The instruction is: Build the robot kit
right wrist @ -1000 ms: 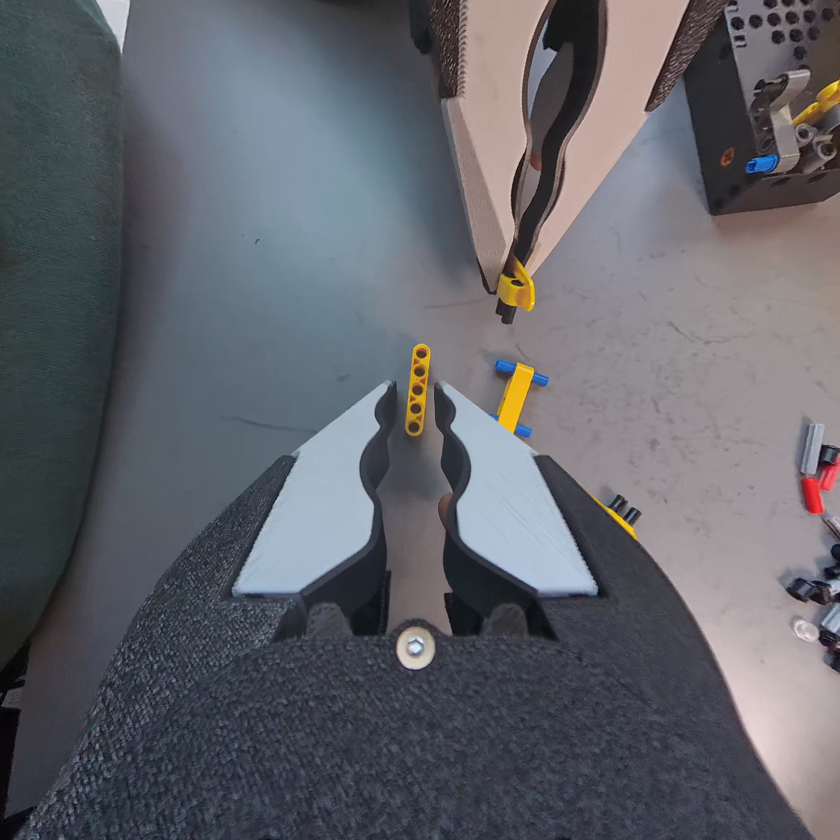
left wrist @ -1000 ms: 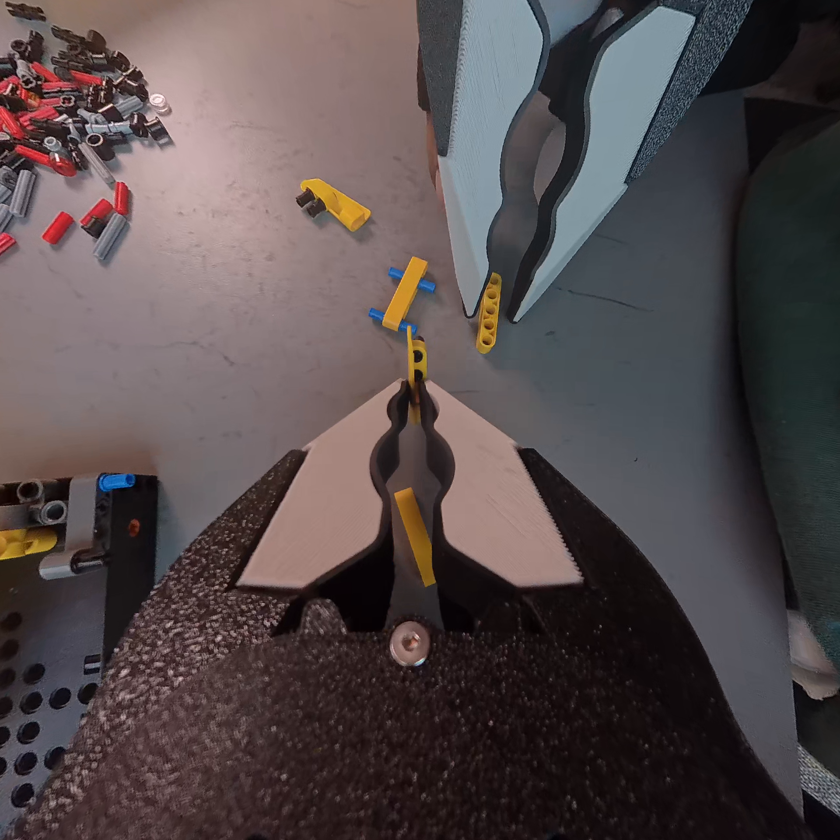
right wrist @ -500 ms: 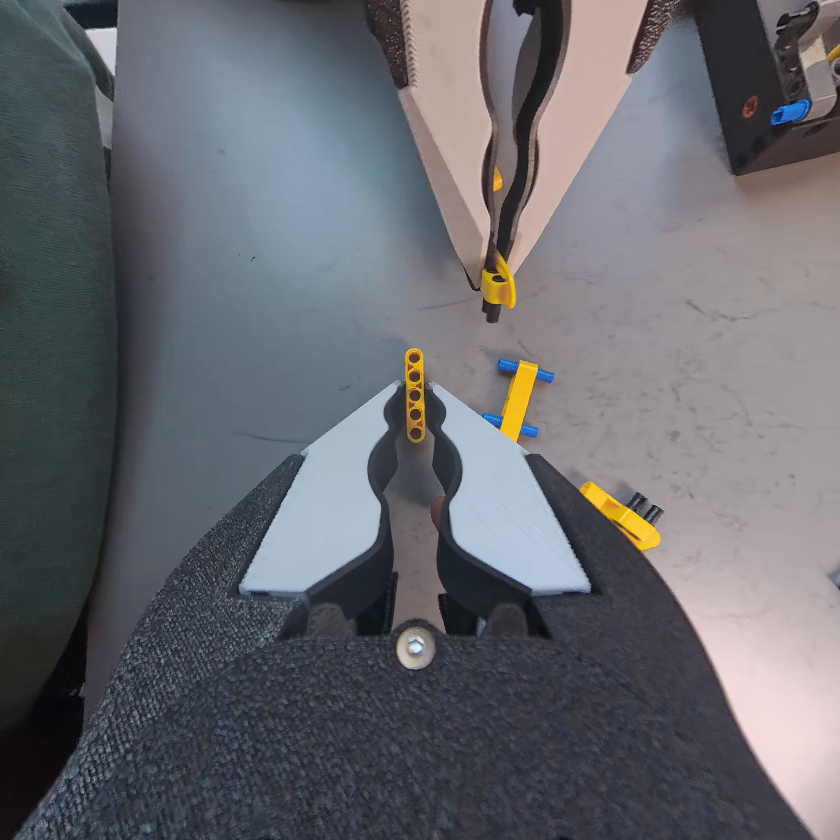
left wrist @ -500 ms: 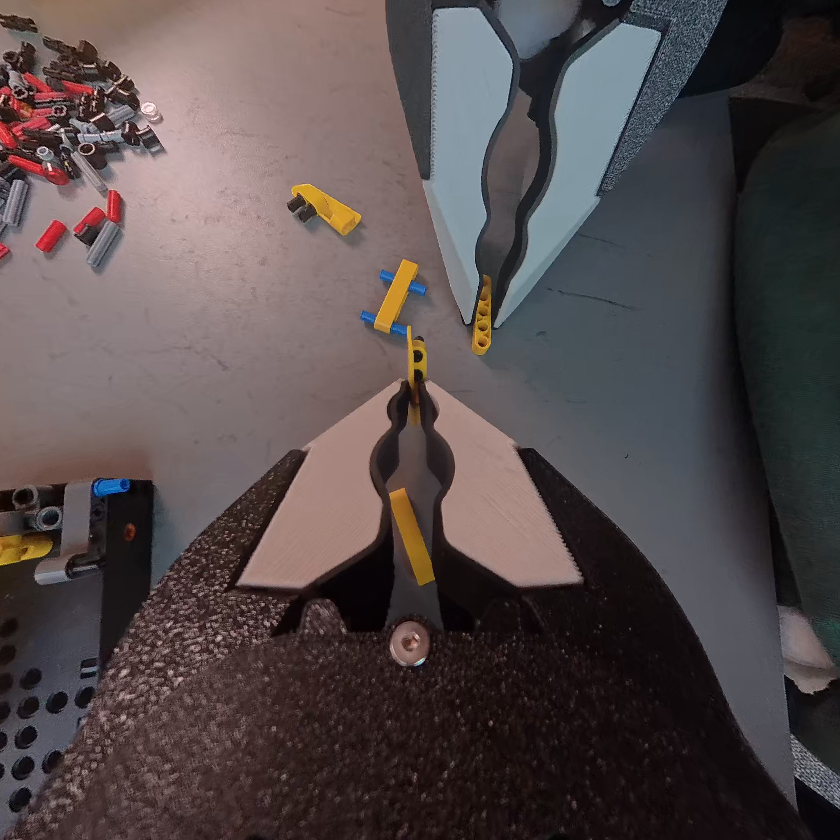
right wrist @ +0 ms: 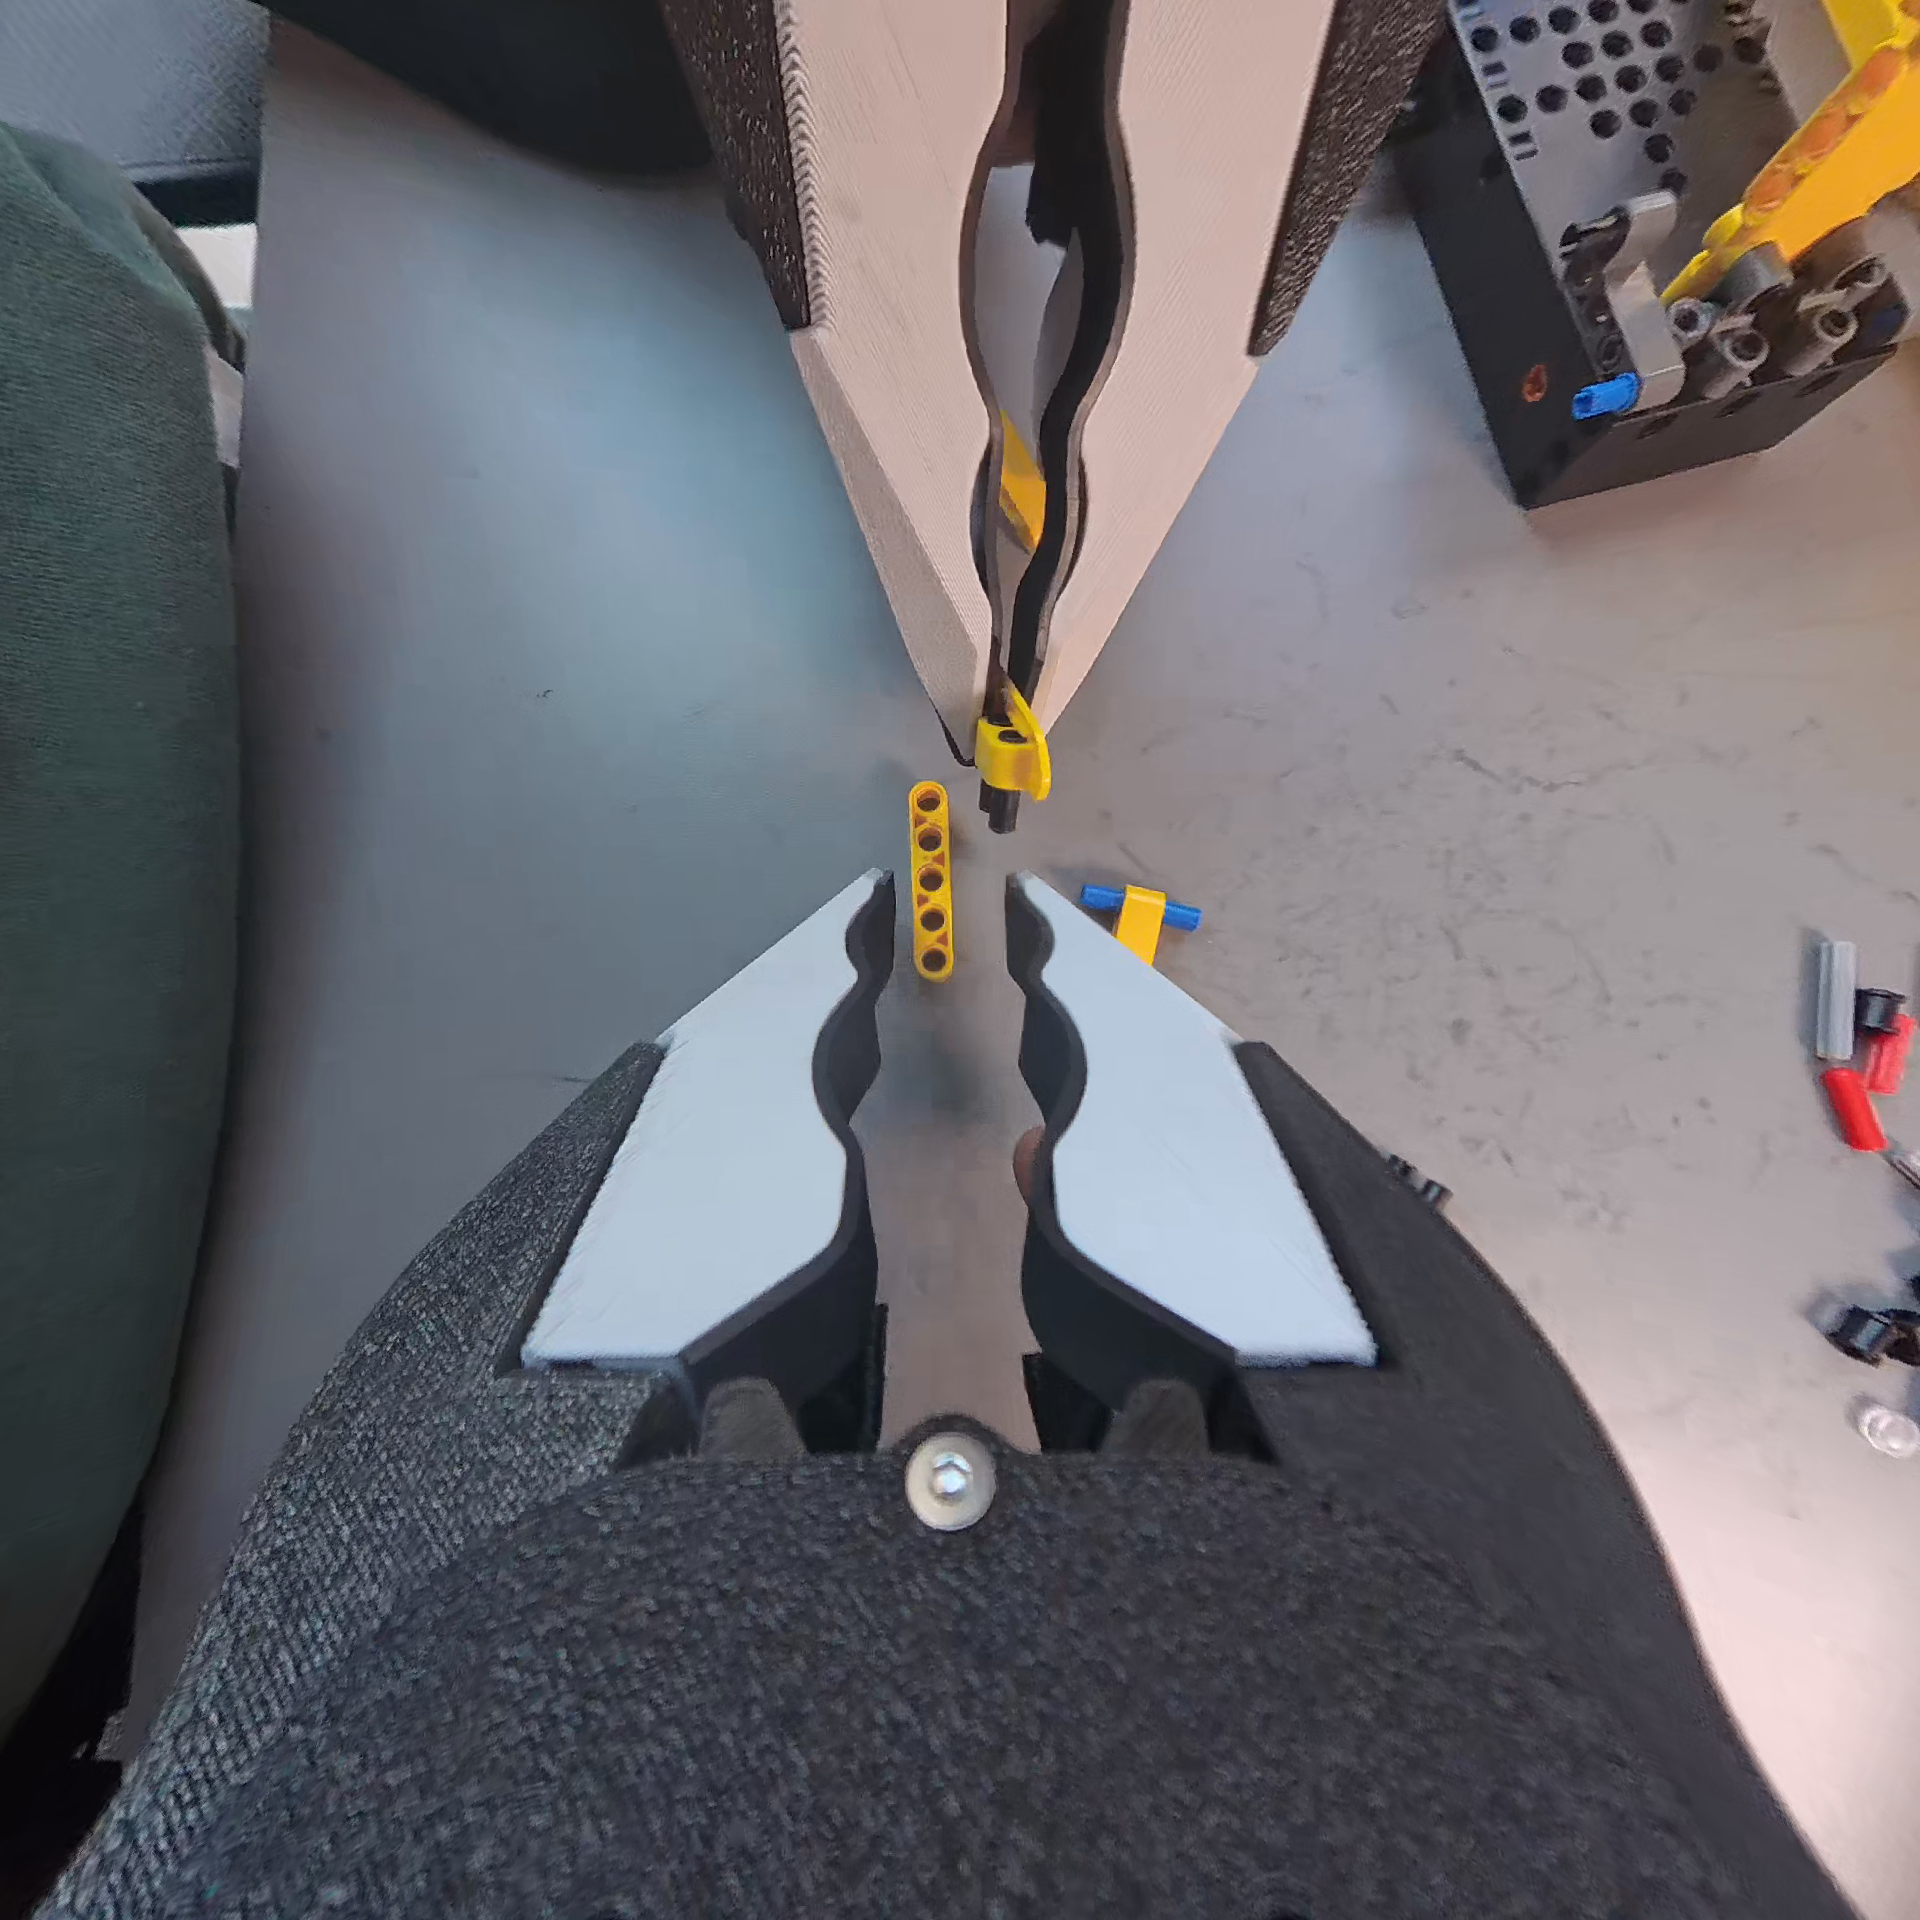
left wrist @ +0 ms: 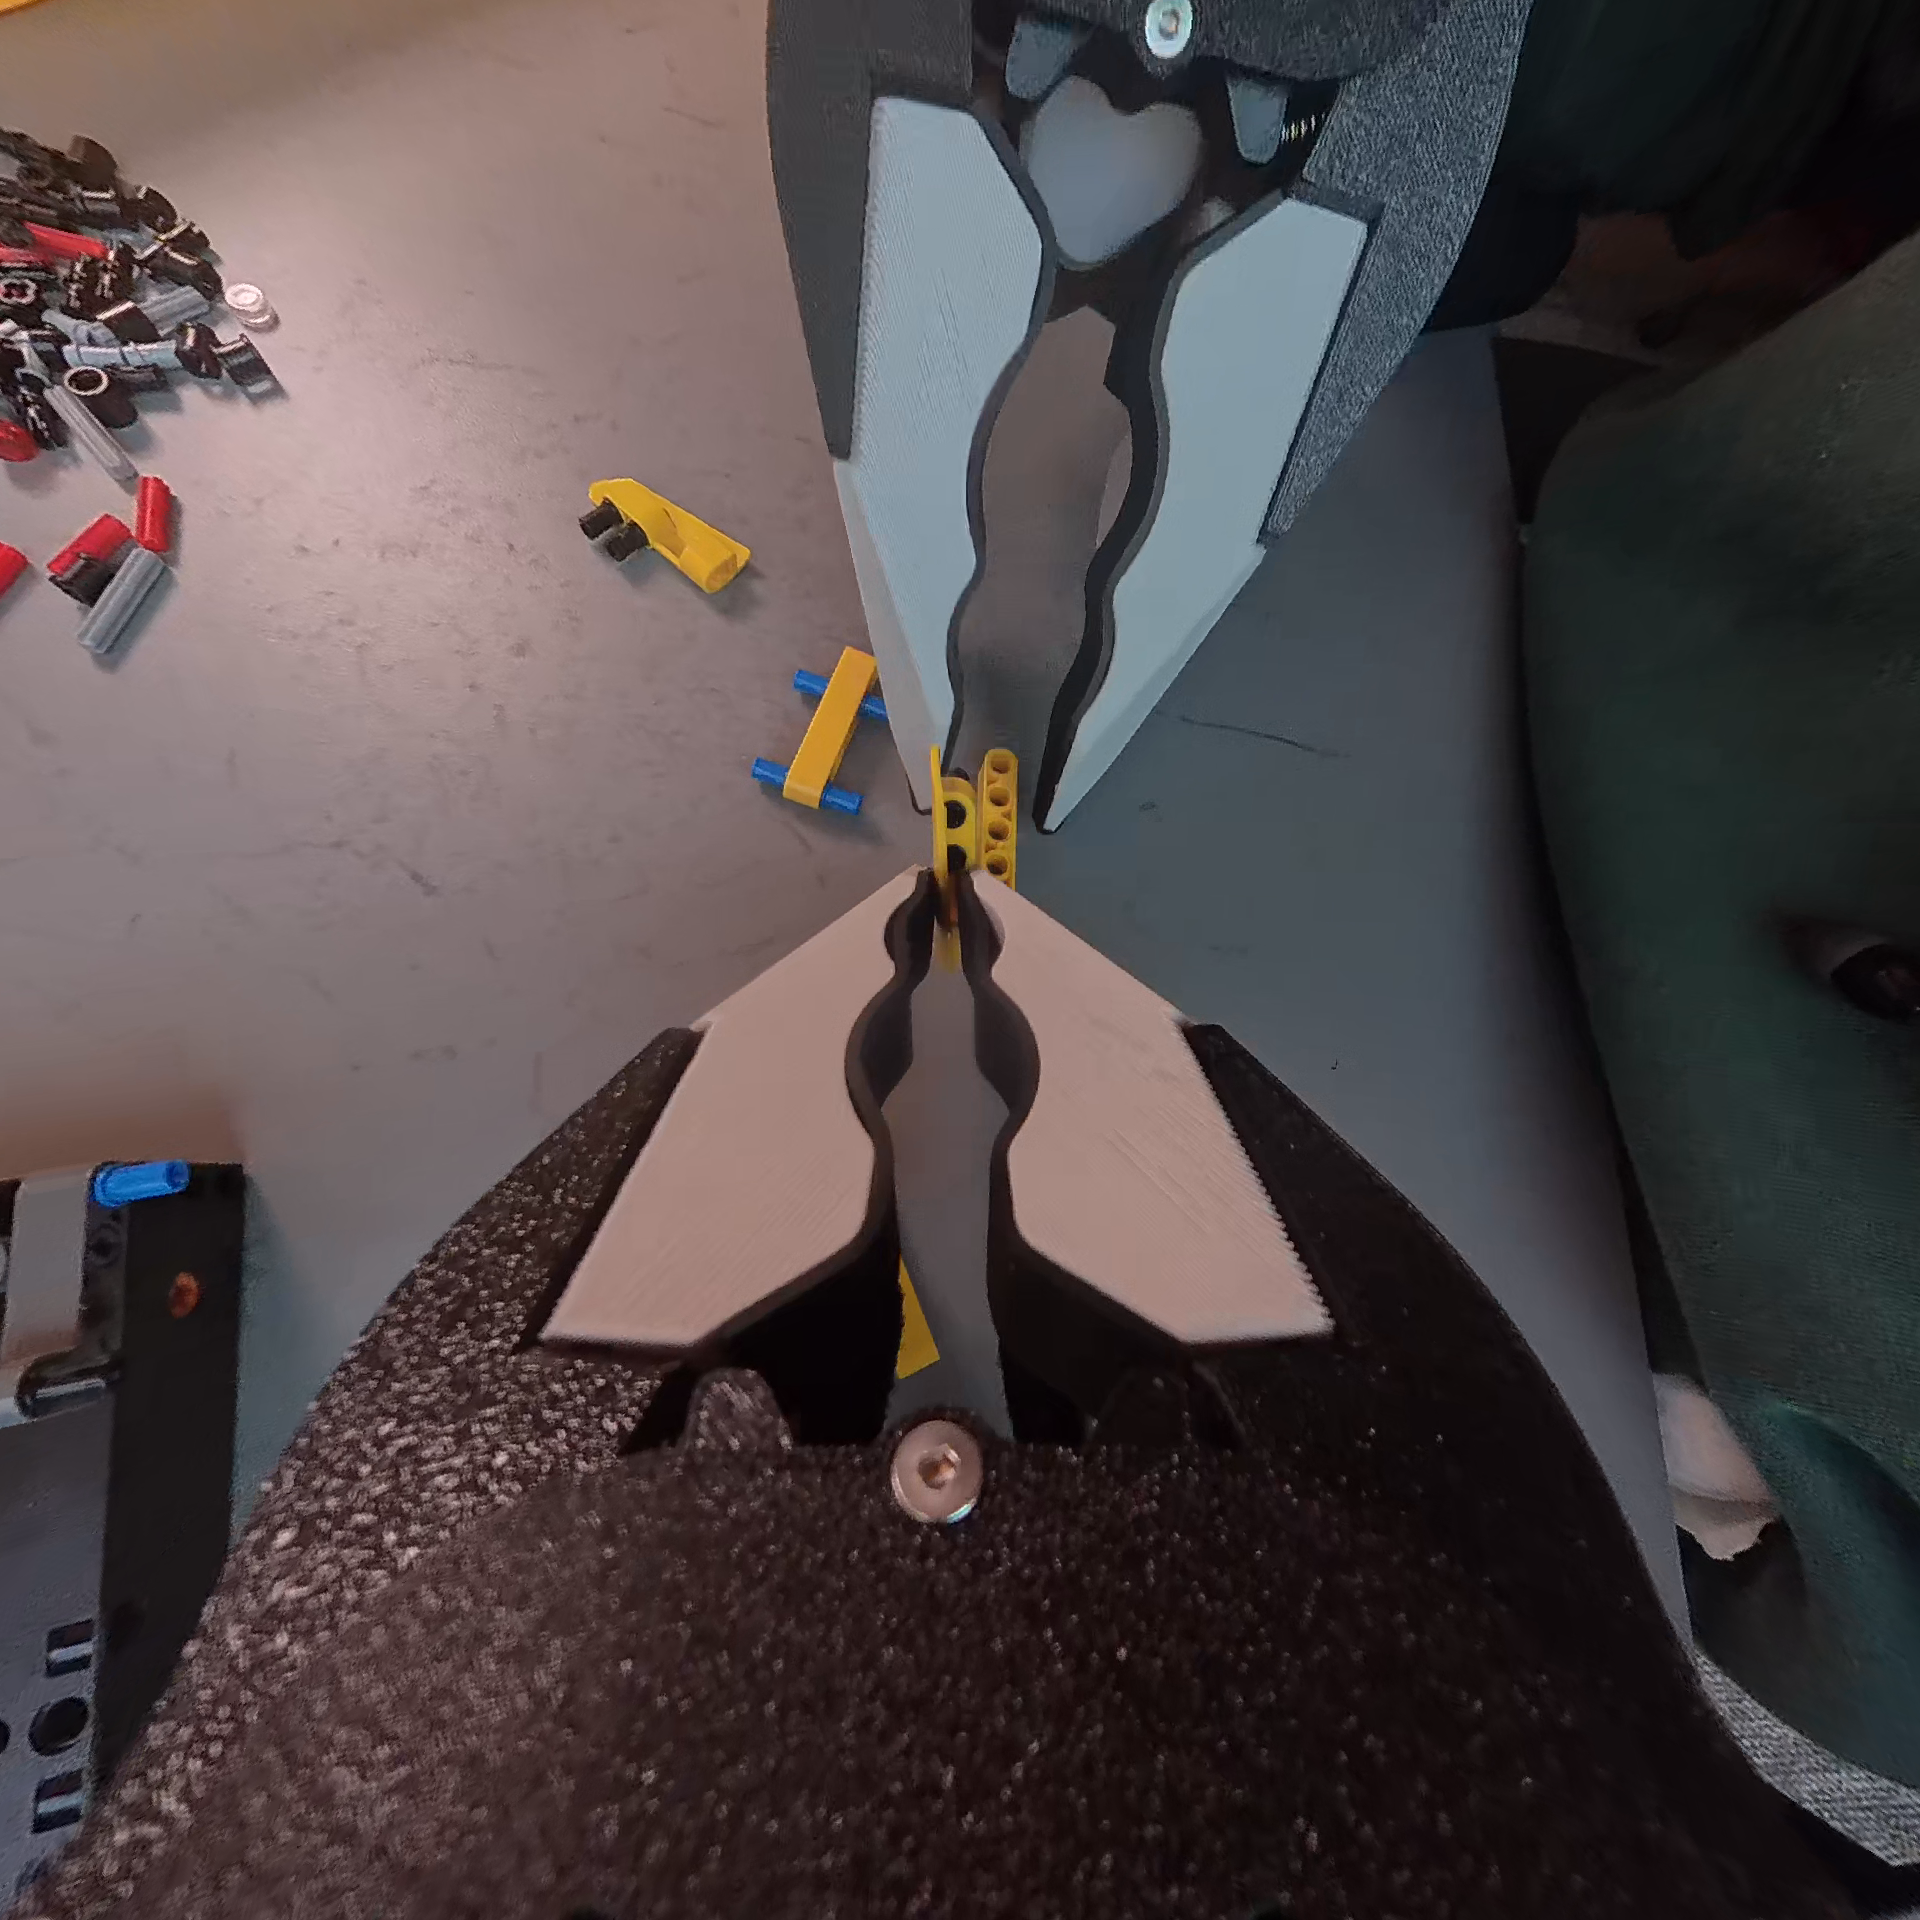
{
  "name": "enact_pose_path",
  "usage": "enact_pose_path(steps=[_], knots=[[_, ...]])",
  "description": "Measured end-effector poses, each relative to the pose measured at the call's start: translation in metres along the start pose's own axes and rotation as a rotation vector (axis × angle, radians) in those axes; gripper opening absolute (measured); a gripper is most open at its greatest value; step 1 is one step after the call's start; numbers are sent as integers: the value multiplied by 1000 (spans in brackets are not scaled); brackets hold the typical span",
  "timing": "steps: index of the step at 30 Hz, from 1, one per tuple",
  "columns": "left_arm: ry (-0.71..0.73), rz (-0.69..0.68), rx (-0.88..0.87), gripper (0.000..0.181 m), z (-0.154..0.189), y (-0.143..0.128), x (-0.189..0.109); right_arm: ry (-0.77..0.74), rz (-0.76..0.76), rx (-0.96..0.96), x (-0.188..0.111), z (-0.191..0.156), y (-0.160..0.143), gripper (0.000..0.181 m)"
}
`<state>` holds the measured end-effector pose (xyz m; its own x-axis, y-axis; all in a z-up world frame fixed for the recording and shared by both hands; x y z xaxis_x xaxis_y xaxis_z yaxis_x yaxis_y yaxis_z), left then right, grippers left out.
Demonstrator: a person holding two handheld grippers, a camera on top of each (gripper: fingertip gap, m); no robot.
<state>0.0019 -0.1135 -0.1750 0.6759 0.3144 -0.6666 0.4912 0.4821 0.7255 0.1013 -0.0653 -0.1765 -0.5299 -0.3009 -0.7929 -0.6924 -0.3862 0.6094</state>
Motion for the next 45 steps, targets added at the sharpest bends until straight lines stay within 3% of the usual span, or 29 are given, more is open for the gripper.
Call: enact_pose_path(steps=[5, 16, 17, 45], knots=[[-23, 9, -20, 3, -1, 0, 1, 0, 49, -12, -18, 1, -7, 20], [-30, -12, -13, 3, 1, -2, 3, 17, -8, -36, 8, -9, -5, 14], [-32, -14, -12, 3, 1, -2, 3, 18, -10, -30, 8, -8, -5, 7], [-33, -19, -2, 3, 3, -2, 7, 21, -5, -47, 1, -5, -15, 9]])
Point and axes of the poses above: each gripper's, where its closed fingertips meet, x out along the fingers, y out of its top, z = x × y across the jaws, the point moved 7 cm from there along -x, back along the fingers, and after that the axes turned 2 degrees about -z, right-handed, at the moved point
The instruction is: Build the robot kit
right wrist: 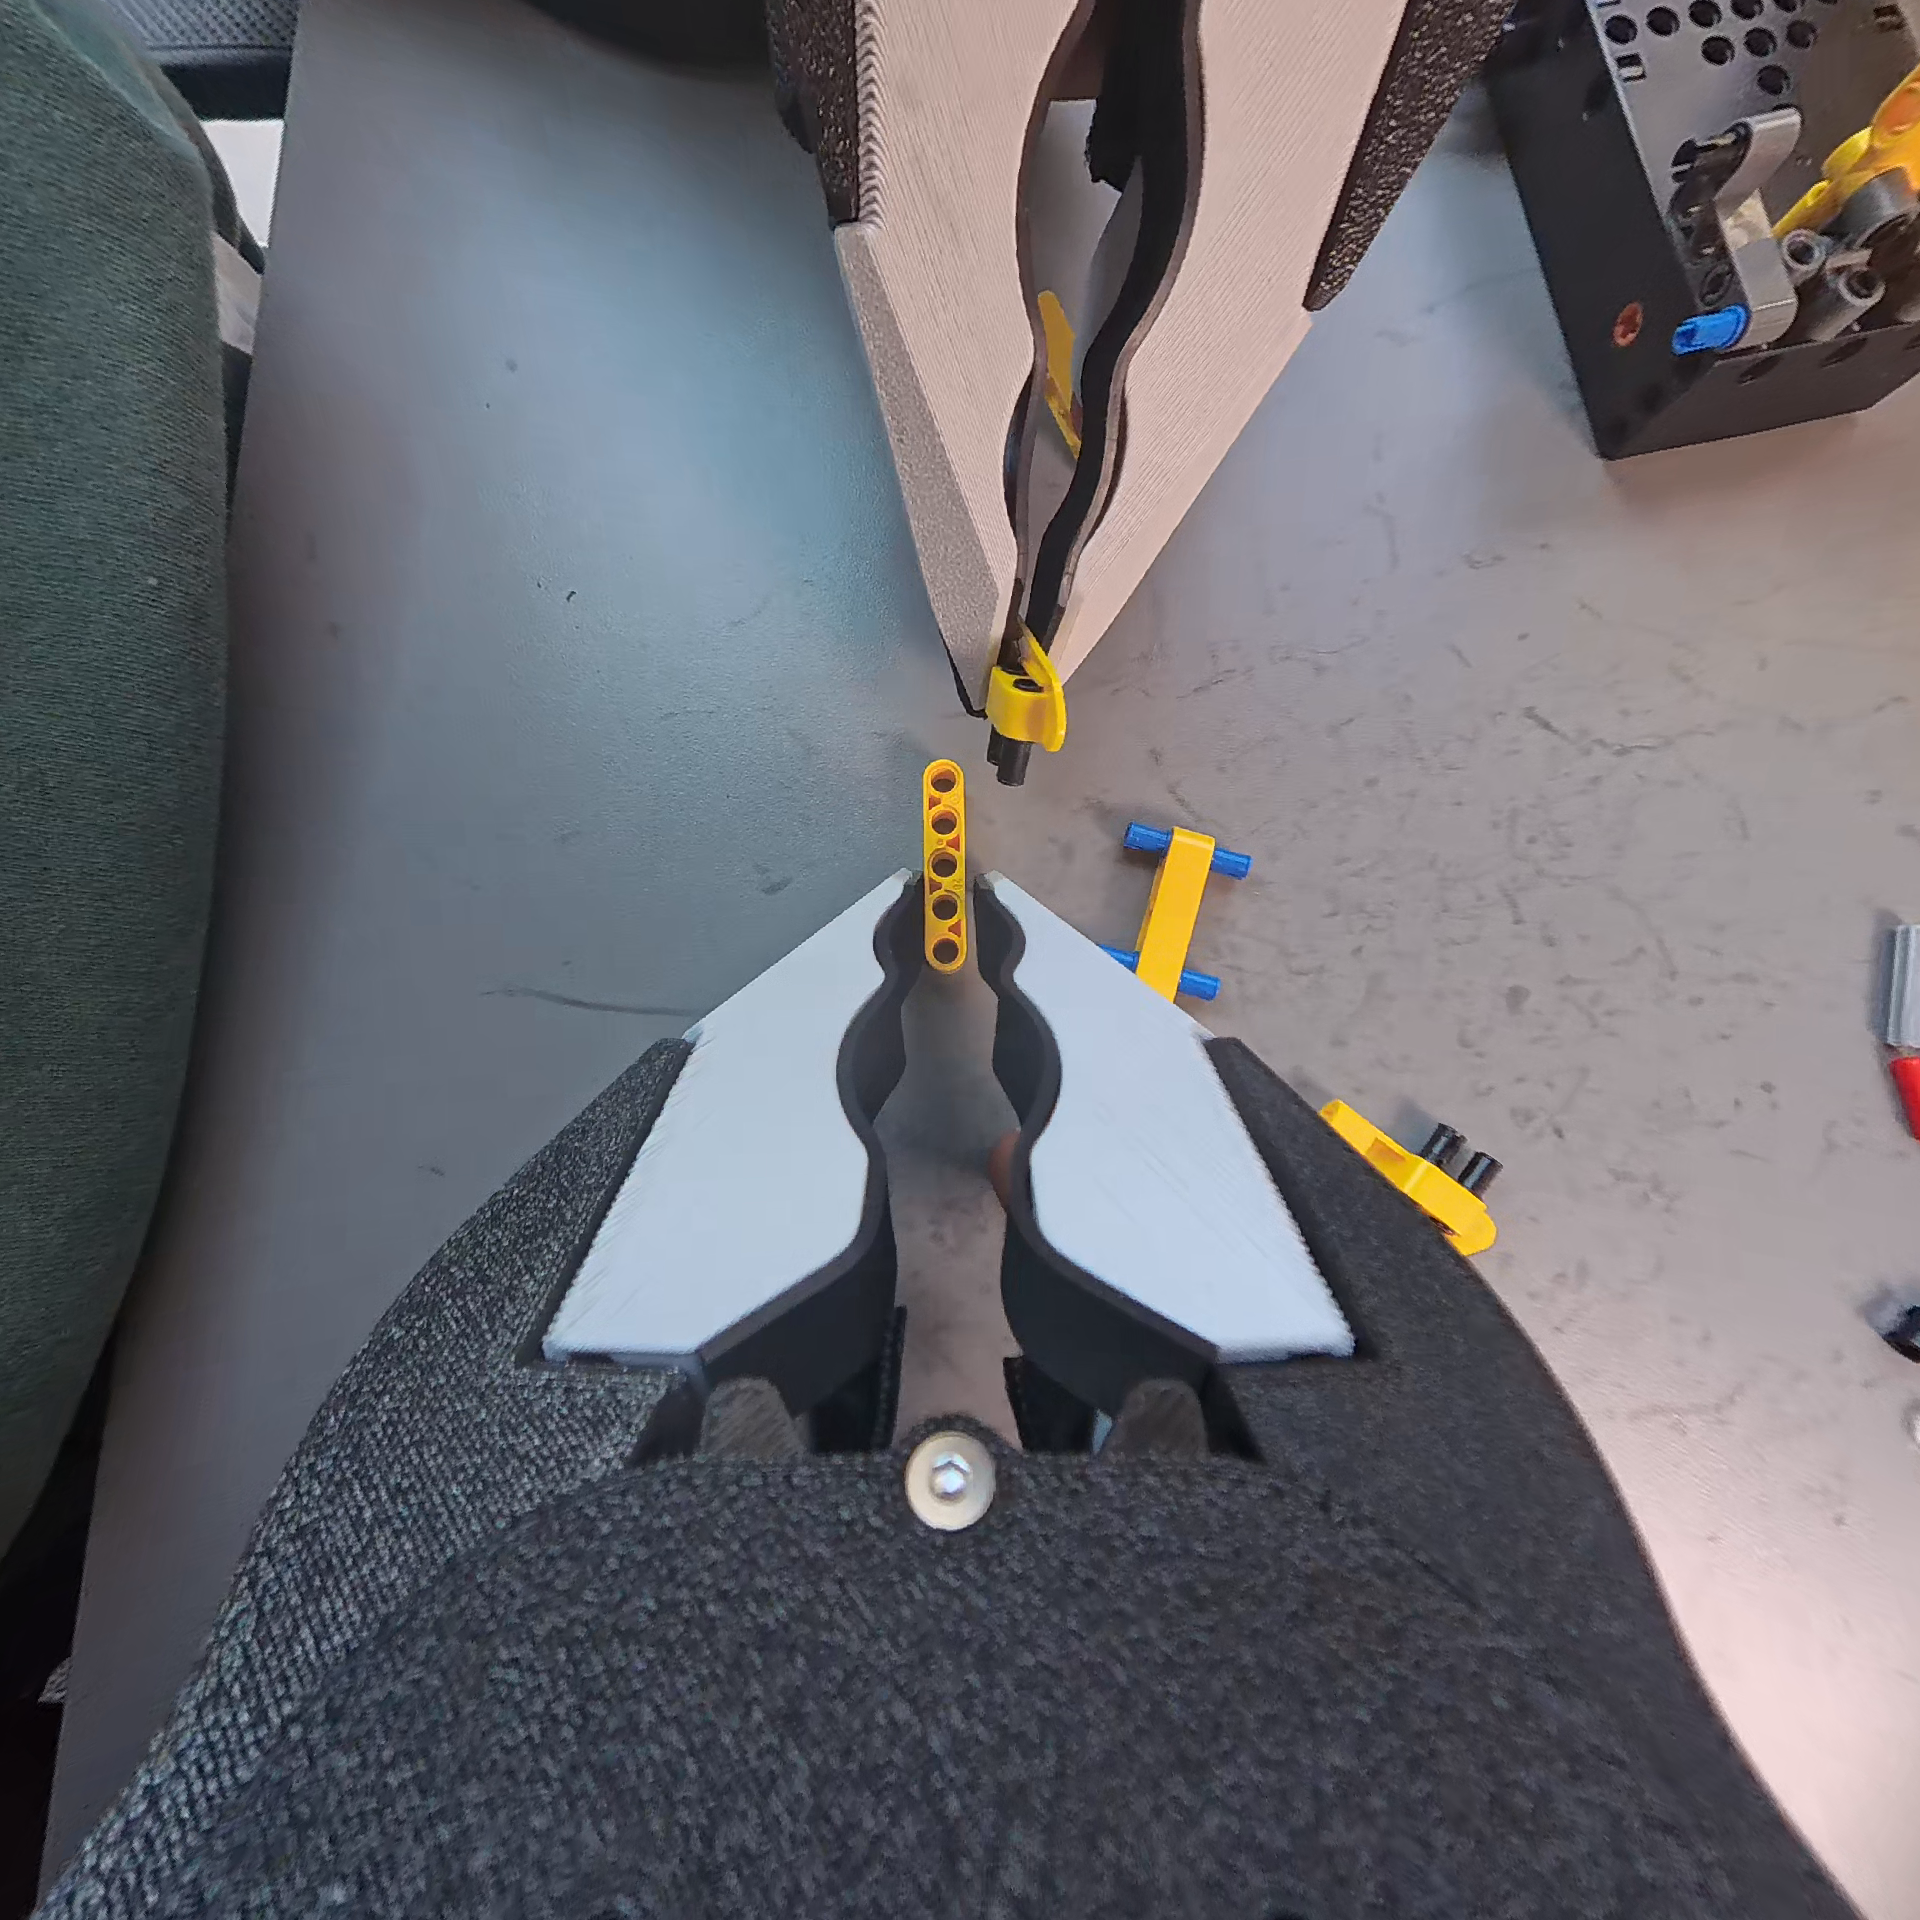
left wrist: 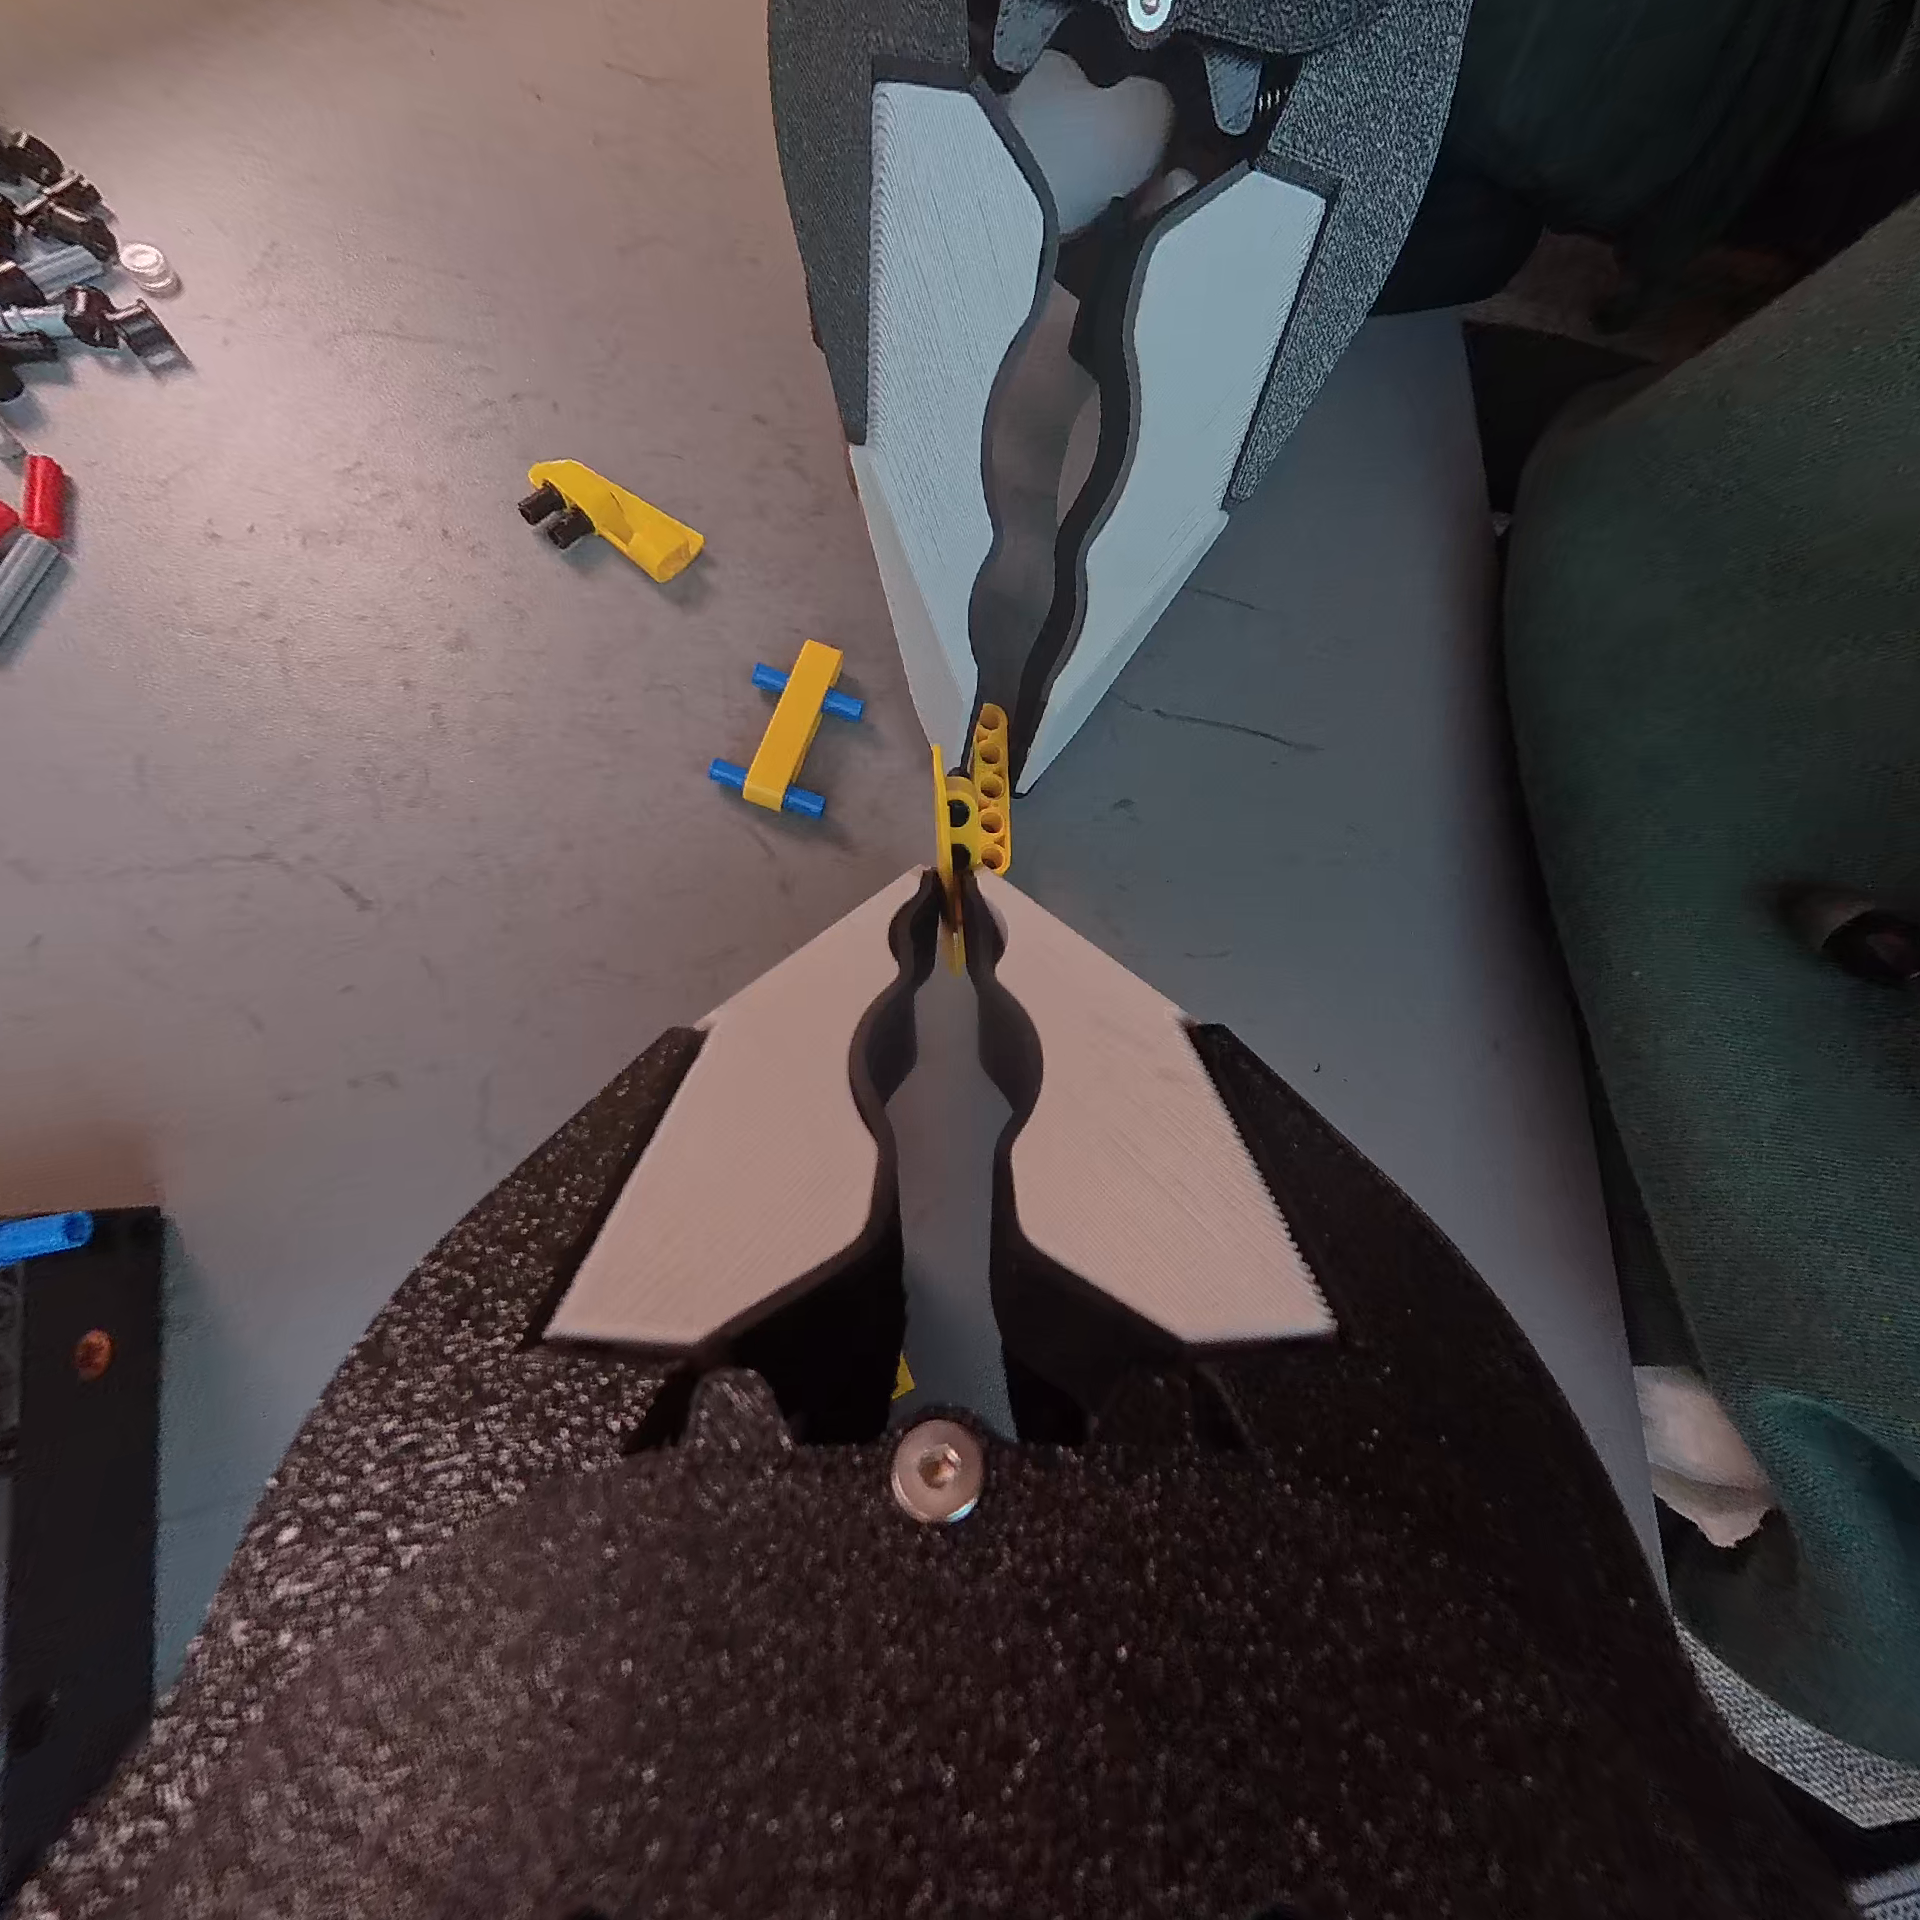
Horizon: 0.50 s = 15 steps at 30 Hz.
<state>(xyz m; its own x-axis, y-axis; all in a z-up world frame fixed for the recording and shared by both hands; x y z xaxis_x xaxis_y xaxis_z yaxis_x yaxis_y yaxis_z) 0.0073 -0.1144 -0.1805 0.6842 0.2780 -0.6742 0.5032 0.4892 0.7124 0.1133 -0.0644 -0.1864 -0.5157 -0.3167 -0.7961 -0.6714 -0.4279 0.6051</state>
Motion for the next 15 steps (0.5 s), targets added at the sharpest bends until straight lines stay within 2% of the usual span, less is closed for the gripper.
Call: enact_pose_path(steps=[8, 11, 15], knots=[[5, 1, 7, 3, 1, 1, 0, 1, 7, -7, -9, 0, -3, 15], [4, 6, 8, 3, 1, 1, -1, 11, 9, 4, -16, 0, -8, 15], [2, 3, 7, 3, 1, 1, 0, 2, -11, 3, -12, 1, -9, 12]])
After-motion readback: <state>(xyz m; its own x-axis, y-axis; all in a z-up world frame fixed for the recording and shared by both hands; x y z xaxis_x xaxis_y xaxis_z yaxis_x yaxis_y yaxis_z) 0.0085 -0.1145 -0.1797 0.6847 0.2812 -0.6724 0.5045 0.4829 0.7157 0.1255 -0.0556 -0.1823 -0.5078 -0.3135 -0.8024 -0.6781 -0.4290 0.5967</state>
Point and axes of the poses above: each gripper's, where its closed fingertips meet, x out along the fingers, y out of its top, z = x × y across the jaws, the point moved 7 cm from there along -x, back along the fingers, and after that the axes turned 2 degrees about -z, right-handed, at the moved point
